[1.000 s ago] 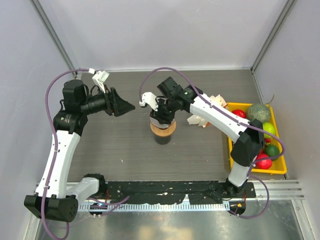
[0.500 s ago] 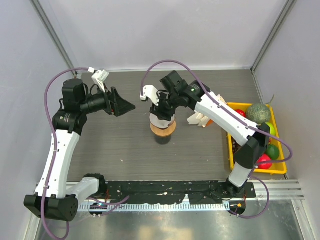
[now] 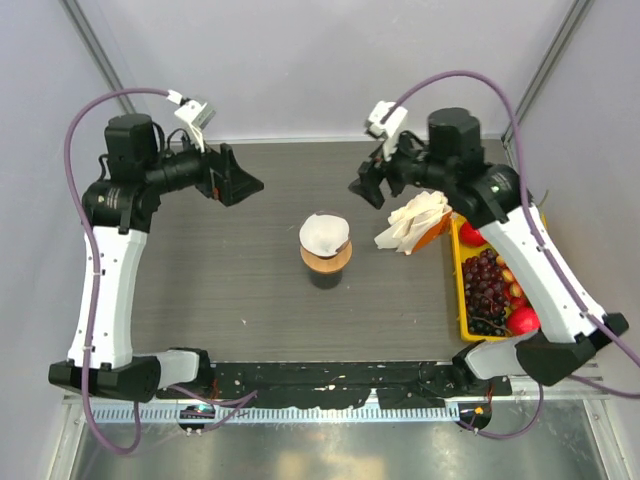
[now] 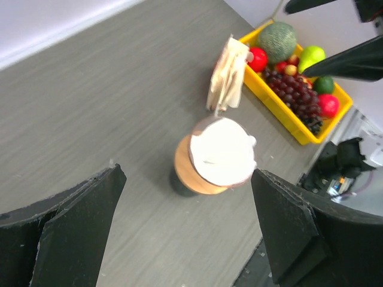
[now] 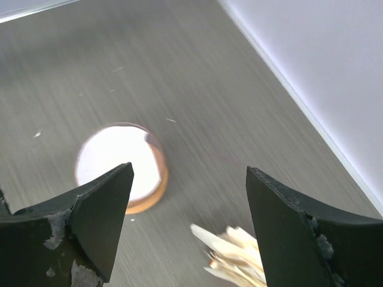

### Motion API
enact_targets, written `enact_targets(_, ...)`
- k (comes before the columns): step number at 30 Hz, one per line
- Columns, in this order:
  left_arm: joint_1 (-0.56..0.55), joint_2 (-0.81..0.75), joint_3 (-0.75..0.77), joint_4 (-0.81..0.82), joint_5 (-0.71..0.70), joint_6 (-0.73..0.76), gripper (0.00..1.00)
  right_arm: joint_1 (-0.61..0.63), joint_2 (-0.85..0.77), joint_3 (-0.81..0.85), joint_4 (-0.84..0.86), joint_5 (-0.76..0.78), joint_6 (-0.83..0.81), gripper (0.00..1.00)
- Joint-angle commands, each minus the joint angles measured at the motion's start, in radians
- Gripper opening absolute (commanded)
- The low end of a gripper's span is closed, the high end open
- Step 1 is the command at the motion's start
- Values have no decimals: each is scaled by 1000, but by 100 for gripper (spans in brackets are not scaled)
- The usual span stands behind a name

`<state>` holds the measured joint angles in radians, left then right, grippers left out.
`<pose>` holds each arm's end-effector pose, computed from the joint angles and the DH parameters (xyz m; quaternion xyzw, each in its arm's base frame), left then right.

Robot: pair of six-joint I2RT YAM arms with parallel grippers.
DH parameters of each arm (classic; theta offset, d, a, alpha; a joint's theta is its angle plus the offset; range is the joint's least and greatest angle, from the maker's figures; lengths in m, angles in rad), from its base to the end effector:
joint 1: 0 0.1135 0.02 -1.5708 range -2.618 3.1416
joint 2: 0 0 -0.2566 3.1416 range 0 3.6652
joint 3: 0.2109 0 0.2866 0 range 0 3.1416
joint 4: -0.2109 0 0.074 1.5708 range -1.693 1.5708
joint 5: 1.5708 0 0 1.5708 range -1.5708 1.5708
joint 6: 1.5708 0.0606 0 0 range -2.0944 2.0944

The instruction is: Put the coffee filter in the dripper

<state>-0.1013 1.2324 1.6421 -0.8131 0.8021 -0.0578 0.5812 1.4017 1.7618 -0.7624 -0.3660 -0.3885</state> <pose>0.2690 -0.0711 0.4766 0.2318 0.7634 -0.3650 0.4799 0.2707 0.2038 0.4702 -0.4711 0.6789 0.2033 0.5252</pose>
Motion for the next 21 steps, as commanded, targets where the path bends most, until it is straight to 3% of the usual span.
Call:
enact_targets(1,6,102,204,-202,-119,144,99,-140,-110,-111,184,-45,166,86)
enact_targets(5,6,234,360,-372,-242,191,99,-265,-202,-272,274,-27,226,98)
enact_targets(8,6,291,343,-414,-389,174,99,-348,-274,-412,334,-19,252,96)
enact_targets(10,6,286,255,-400,-417,173,99,-426,-299,-507,370,-25,260,96)
enact_targets(15,-5,124,-106,-163,-500,150,99,-492,-349,-701,436,-33,286,96)
enact_targets(21,-24,32,-217,-75,-560,182,99,-492,-383,-745,442,-17,241,96)
